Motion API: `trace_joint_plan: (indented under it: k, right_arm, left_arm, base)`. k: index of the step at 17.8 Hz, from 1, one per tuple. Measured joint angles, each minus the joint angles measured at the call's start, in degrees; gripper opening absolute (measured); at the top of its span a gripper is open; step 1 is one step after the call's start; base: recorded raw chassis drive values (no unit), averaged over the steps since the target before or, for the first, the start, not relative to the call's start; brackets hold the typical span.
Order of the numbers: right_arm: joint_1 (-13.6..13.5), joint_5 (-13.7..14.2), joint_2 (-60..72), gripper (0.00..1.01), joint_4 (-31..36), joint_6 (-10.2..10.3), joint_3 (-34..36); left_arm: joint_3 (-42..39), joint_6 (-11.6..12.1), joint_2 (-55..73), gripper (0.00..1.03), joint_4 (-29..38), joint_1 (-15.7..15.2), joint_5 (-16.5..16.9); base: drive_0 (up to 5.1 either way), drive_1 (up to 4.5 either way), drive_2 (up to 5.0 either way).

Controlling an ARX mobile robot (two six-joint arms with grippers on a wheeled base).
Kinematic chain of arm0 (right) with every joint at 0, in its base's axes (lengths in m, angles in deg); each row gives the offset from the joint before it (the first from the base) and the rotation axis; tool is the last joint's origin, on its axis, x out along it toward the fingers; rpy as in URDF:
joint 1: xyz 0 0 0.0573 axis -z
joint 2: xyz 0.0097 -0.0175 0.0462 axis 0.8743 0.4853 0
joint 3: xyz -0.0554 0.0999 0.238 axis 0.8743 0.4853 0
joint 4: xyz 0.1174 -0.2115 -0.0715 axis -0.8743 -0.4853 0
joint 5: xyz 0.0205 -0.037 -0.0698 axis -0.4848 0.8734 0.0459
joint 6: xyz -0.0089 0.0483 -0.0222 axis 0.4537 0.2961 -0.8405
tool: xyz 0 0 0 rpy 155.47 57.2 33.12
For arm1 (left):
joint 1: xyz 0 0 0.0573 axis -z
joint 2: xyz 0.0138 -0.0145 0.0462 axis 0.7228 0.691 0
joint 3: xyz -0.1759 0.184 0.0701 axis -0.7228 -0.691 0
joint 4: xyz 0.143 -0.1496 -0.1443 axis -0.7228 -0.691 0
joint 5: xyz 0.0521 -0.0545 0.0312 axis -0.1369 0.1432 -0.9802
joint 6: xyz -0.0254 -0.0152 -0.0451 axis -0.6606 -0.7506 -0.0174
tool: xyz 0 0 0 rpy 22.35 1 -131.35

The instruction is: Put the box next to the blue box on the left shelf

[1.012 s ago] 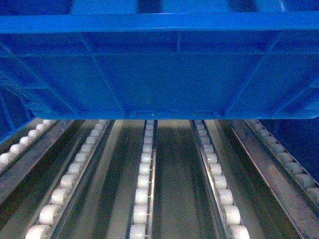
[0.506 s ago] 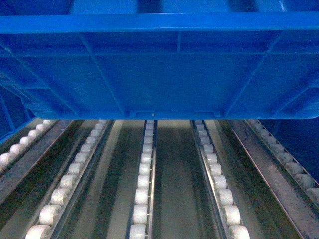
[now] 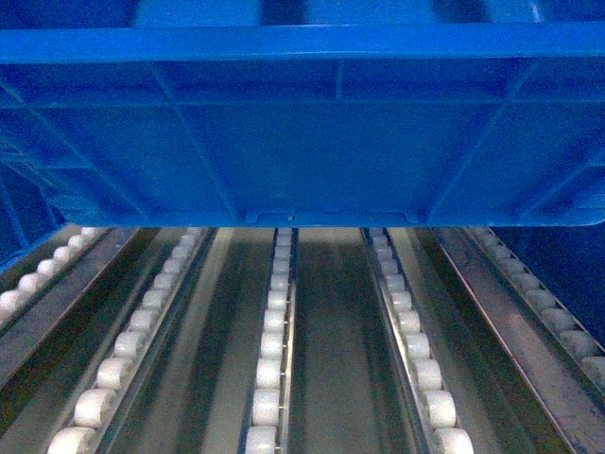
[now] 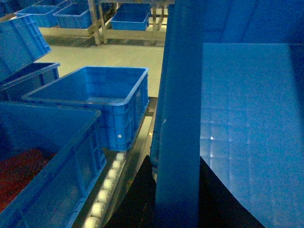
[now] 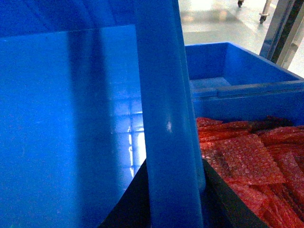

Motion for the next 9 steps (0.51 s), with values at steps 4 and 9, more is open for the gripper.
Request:
trace_joint_plan:
  k: [4, 9]
  right_arm:
    - [0.0, 0.0, 0.0, 0.21, 0.0, 0.0, 0.0]
    - [-1.9, 6.8, 0.4, 0.21, 2.3, -1.8, 0.0]
  left_arm:
    - [0.0, 0.0, 0.0, 0.14, 0.0, 0.0, 0.0]
    - [0.0, 1.9, 0.2, 0.14, 1.6, 0.6, -3.0]
  base:
    - [0.0, 0.00, 0.0]
    - [0.0, 0.00, 0.0]
